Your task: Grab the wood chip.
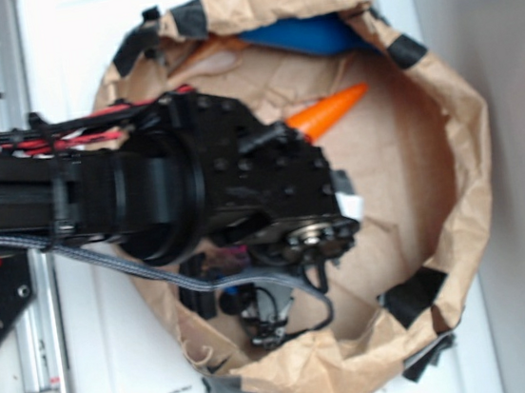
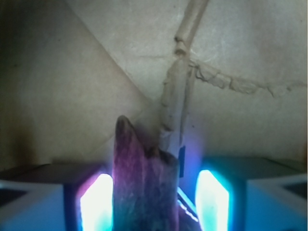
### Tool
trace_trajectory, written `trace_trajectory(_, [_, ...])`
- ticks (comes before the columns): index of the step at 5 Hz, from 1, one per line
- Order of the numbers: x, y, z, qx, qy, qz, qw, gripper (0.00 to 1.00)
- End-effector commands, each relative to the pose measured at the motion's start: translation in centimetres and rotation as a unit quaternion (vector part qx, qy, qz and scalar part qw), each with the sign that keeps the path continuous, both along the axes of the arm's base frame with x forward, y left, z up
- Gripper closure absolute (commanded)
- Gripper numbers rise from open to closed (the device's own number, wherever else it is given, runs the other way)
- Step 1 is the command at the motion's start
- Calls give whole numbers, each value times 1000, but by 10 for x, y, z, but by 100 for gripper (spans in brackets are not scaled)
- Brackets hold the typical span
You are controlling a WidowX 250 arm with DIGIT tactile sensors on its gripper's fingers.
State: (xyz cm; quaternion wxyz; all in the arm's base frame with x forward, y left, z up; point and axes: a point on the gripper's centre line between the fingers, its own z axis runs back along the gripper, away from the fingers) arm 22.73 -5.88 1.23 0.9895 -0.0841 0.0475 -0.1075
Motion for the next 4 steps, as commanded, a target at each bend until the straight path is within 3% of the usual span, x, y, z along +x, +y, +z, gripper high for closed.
trace_trajectory(1, [23,35,68,30,-112,90,989,100])
trace_trajectory(2, [39,48,119,22,-162,106,981,100])
trace_trajectory(3, [42,55,156,70,-173,139,973,100])
trace_trajectory(4, [18,68,187,97,-181,203,957,100])
